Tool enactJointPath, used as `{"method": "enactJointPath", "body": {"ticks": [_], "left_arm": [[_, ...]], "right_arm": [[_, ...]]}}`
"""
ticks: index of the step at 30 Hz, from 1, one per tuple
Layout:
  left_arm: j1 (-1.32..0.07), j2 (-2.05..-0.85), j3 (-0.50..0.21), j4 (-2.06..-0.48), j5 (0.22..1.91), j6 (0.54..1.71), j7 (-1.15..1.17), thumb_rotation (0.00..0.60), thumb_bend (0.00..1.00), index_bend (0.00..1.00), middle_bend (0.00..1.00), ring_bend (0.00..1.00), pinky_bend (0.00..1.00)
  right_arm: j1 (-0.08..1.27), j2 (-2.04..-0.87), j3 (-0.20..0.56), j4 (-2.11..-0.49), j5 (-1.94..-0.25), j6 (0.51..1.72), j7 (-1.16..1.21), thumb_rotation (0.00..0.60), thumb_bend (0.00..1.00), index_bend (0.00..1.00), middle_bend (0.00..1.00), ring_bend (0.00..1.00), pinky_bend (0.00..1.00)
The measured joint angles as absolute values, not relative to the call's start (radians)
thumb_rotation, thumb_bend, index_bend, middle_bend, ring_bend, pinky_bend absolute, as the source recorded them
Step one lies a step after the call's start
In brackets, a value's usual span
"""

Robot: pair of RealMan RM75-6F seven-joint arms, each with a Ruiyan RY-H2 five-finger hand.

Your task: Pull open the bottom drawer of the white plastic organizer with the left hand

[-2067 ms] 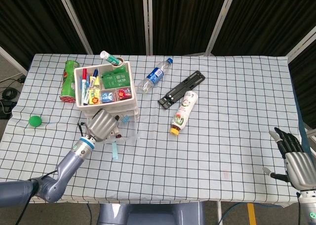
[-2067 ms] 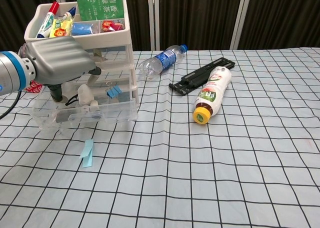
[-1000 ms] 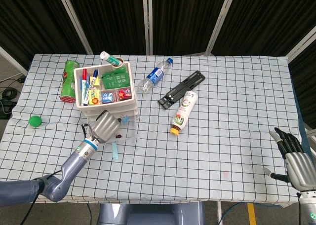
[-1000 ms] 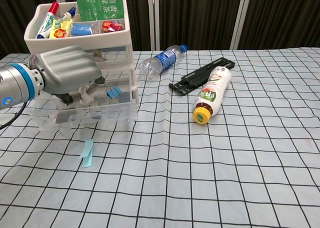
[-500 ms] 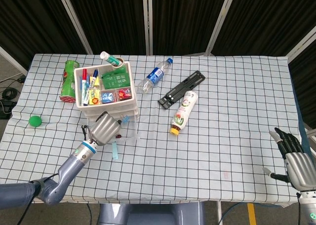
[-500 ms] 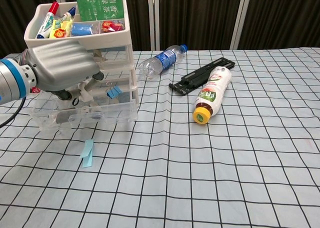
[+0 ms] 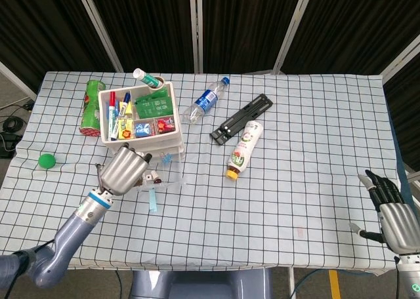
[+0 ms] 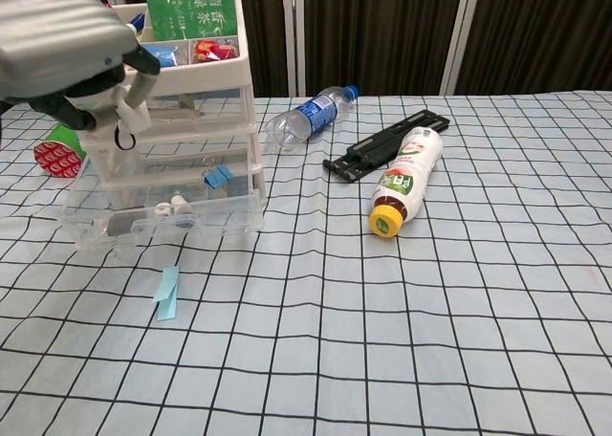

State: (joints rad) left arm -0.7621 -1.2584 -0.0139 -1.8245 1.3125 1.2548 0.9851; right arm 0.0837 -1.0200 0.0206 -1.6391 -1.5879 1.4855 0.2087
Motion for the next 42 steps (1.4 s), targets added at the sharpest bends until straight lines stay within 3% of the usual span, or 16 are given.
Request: {"method": "enactJointPath", "body": {"ticks": [11, 22, 25, 30, 34, 37, 42], "left_arm": [[-0.619, -1.158, 0.04, -1.828, 1.42, 1.356, 0.812, 0.6, 0.42, 0.53, 0.85, 0.78, 0.7], [-0.535, -1.2, 0.071, -1.584, 1.39, 1.326, 0.634, 0.6, 0.42, 0.53, 0.85, 0.78, 0.7], [-0.523, -1.243, 0.065, -1.497, 1.369, 1.293, 0.598, 0.6, 0.4, 0.48, 0.85, 0.78, 0.7], [-0.509, -1.309, 0.036, -1.406, 1.337, 1.261, 0.567, 0.6, 0.22, 0.28, 0.84, 0.78, 0.7], [-0.494, -1.329, 0.005, -1.39, 1.327, 1.272, 0.532, 0.6, 0.18, 0.23, 0.81, 0.77, 0.7], [-0.478, -1.334, -0.009, -1.393, 1.323, 1.292, 0.502, 0.6, 0.17, 0.21, 0.76, 0.74, 0.66], [-0.436, -1.347, -0.027, -1.418, 1.326, 1.356, 0.406, 0.6, 0.16, 0.12, 0.52, 0.55, 0.51]], "right_arm": [[0.083, -1.027, 0.016, -1.644, -1.594, 1.485, 0.183, 0.6, 0.03, 0.04, 0.0, 0.0, 0.0], [0.086, -1.034, 0.016, -1.647, -1.585, 1.471, 0.161, 0.6, 0.03, 0.04, 0.0, 0.0, 0.0], [0.087, -1.033, 0.017, -1.646, -1.585, 1.471, 0.161, 0.6, 0.03, 0.04, 0.0, 0.0, 0.0], [0.087, -1.033, 0.017, -1.645, -1.583, 1.468, 0.162, 0.6, 0.03, 0.04, 0.0, 0.0, 0.0], [0.088, -1.034, 0.018, -1.645, -1.583, 1.467, 0.164, 0.6, 0.03, 0.04, 0.0, 0.0, 0.0], [0.088, -1.034, 0.017, -1.644, -1.585, 1.469, 0.164, 0.6, 0.03, 0.04, 0.0, 0.0, 0.0], [0.088, -1.036, 0.018, -1.639, -1.588, 1.473, 0.163, 0.6, 0.03, 0.04, 0.0, 0.0, 0.0]]}}
